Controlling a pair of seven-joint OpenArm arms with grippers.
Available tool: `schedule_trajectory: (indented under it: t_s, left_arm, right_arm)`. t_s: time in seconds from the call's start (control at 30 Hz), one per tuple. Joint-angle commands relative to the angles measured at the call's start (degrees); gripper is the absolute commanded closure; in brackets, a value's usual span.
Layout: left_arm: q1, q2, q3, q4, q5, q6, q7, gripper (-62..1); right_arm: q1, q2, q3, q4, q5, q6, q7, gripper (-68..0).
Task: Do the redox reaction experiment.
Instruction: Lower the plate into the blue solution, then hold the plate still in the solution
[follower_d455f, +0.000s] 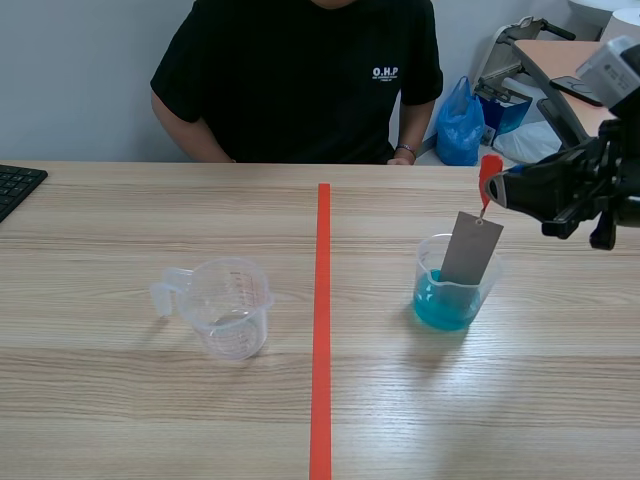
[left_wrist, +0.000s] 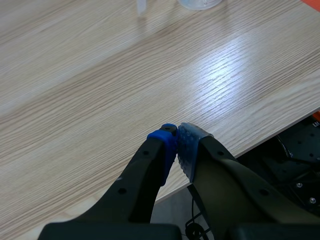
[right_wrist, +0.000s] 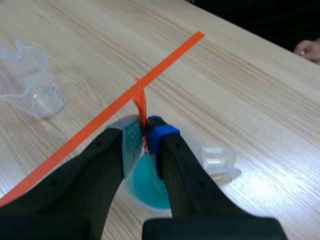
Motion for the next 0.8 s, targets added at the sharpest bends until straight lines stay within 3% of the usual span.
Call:
schedule_trajectory:
  t_s: [0.0,0.2,0.77]
  left_arm:
    - [0.28,-0.17,-0.48,0.98,-0.59,0.0,-0.63,-4.0]
    - [0.26,-0.17,-0.48,0.98,-0.61,0.0,-0.68,-4.0]
    - [0.26,-0.17,-0.48,0.98,-0.76,-0.04,-0.66,-4.0]
  right_arm:
    - [1.11,0.31,-0.07,-0.07,-0.92,0.44,1.25,-1.5]
    - [1.14,-0.63,-1.07,-1.9,-4.72,0.44,3.93,-1.5]
    - [1.14,-0.63,-1.2,-1.92,-5.57,0.44,4.28,-1.5]
